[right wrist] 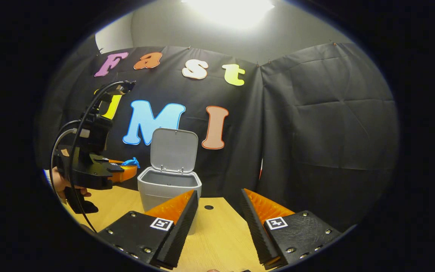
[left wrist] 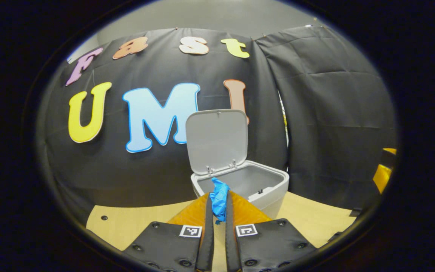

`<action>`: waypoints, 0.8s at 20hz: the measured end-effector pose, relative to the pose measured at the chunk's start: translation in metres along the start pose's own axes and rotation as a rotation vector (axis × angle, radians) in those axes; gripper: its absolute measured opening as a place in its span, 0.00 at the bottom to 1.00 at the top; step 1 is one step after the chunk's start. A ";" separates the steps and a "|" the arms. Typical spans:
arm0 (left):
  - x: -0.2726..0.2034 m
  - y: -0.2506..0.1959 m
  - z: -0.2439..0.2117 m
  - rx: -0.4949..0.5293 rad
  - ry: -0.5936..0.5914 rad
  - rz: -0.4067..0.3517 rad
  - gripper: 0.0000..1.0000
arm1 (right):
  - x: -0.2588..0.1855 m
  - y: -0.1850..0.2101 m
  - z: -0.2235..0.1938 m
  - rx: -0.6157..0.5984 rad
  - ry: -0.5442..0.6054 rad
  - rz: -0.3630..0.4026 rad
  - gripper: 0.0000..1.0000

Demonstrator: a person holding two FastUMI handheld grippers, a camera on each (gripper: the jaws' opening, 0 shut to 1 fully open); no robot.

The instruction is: Press the lid of the desktop garbage bin to open it, pick up the crumpled paper on the desktop and throw it into the bin, then pick up the pop can on the desktop and drop it into the bin, and finally close the garbage bin lid.

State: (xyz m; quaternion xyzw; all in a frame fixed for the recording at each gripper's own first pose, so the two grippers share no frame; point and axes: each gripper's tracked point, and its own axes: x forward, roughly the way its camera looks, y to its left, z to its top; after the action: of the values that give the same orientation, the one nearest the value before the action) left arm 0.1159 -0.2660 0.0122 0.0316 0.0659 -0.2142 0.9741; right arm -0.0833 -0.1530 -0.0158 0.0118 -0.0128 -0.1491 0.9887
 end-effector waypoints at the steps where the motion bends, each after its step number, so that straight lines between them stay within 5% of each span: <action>1: 0.010 -0.002 0.001 -0.004 0.000 -0.005 0.18 | 0.001 -0.001 -0.003 -0.003 0.011 -0.008 0.74; 11: 0.066 -0.016 -0.010 -0.014 0.004 -0.067 0.30 | 0.007 -0.006 -0.018 -0.024 0.075 -0.073 0.75; 16: 0.070 -0.013 -0.013 -0.016 0.009 -0.075 0.55 | 0.008 -0.001 -0.019 -0.029 0.076 -0.074 0.75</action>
State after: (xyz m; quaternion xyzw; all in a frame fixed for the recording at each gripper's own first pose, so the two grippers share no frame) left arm 0.1722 -0.3053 -0.0114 0.0224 0.0729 -0.2500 0.9652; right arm -0.0753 -0.1557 -0.0349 0.0035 0.0276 -0.1850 0.9823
